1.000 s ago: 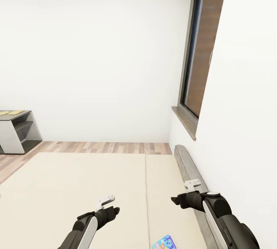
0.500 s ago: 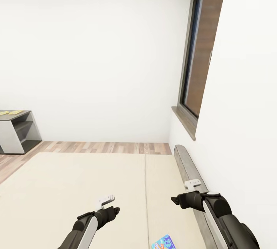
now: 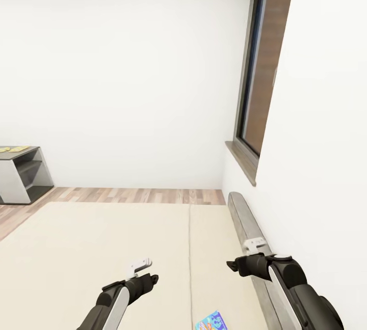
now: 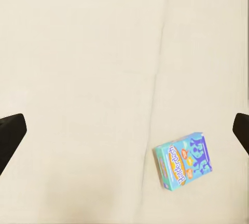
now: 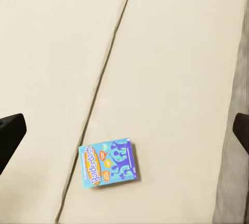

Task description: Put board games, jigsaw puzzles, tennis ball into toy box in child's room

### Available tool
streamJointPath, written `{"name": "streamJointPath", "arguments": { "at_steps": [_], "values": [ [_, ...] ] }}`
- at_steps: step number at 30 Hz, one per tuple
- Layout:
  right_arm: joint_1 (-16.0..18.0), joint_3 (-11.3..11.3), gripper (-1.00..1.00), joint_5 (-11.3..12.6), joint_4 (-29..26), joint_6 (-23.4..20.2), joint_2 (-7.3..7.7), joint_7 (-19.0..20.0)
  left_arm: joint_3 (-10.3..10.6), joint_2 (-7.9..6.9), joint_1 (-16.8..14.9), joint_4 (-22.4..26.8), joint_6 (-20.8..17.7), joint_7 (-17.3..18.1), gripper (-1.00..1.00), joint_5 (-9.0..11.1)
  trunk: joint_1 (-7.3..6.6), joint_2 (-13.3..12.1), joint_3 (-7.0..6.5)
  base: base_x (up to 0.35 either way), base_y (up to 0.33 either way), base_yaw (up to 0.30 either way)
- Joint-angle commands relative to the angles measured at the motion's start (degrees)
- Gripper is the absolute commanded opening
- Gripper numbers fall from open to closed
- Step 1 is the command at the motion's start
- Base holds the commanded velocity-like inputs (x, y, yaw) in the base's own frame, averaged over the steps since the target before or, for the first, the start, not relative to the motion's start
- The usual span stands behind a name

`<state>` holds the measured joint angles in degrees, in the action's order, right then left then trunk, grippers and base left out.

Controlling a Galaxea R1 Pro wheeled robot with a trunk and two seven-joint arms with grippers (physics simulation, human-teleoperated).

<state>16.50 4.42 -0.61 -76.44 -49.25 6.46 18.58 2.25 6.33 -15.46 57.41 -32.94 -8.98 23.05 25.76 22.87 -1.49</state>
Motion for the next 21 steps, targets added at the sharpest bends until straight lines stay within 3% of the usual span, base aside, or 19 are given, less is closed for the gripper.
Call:
{"name": "streamJointPath", "arguments": {
  "at_steps": [1,10,21],
  "values": [
    [0.02,0.07,1.00,-0.09,-0.03,-0.21,0.05,0.14,0.07,0.00,-0.01,0.08,-0.19,-0.51,1.00,0.61,0.02,0.05,0.03,0.000,-0.192,0.000],
    [-0.08,0.07,1.00,-0.09,-0.03,-0.16,0.15,0.26,0.04,0.00,-0.01,0.08,-0.19,-0.51,1.00,0.64,0.02,0.05,0.03,0.000,-0.179,0.000],
    [-0.46,0.07,1.00,-0.08,0.00,0.86,0.21,0.43,0.02,0.00,-0.01,0.08,-0.19,-0.51,1.00,0.67,0.02,0.05,0.03,0.000,-0.058,0.000]
  ]
}}
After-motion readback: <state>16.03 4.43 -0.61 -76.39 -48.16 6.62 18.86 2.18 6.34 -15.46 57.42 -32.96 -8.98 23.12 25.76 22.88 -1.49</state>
